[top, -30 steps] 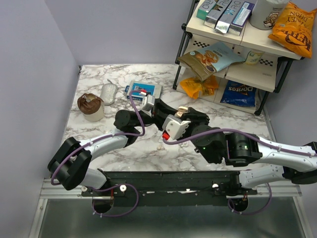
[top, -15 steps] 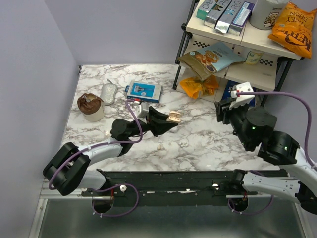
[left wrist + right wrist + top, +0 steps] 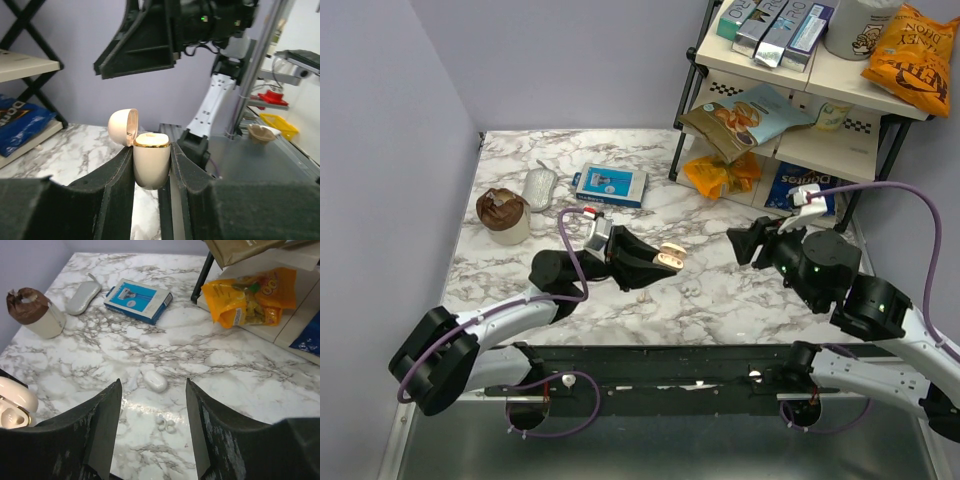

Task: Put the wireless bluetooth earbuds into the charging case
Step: Move the distractor to the center of the board.

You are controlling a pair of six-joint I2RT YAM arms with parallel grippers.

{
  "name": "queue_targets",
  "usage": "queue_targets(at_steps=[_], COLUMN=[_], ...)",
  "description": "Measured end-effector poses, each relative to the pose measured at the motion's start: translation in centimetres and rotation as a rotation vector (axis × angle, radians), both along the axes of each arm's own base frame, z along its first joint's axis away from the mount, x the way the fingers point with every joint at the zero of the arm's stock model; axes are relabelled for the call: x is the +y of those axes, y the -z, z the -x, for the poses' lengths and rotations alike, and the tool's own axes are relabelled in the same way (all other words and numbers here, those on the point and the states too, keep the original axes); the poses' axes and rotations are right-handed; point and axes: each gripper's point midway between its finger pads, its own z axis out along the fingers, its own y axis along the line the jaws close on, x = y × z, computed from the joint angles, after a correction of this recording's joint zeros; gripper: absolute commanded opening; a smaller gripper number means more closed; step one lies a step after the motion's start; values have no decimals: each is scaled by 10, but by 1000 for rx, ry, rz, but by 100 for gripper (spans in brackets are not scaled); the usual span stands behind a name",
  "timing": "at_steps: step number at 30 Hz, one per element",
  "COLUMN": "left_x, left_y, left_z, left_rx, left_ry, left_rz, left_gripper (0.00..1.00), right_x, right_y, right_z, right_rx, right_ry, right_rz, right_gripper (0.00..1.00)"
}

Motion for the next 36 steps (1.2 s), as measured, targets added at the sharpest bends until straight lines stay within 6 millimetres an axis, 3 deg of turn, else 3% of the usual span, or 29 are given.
queue_targets(at_steps=[5, 10, 13, 18, 21, 23, 29, 36], left_x=[5, 16, 21, 21, 21, 22, 25, 26], left_y=[-6, -18, -21, -6, 3, 3, -11, 8], left_z=[25, 44, 53, 59, 62, 64, 77, 76], left_rx=[-9, -40, -56, -30, -29, -47, -130, -67], left_ry=[95, 146, 154, 143, 113, 92, 40, 3], left_rz=[-7, 10, 24, 21, 28, 45, 127, 112], left_gripper=[0, 0, 0, 0, 0, 0, 0, 0], right_x=[-4, -22, -44, -96, -121, -134, -154, -179], right_y=[4, 32, 69, 153, 201, 220, 245, 251], right_z=[5, -6, -22, -49, -49, -49, -70, -114], right_rx=[11, 56, 136, 347, 466, 505, 531, 519], right_ry=[8, 123, 245, 488, 600, 670, 813, 954], right_rz=[-68, -60, -43, -53, -71, -69, -4, -10], right_gripper=[67, 69, 68, 66, 66, 65, 64, 60])
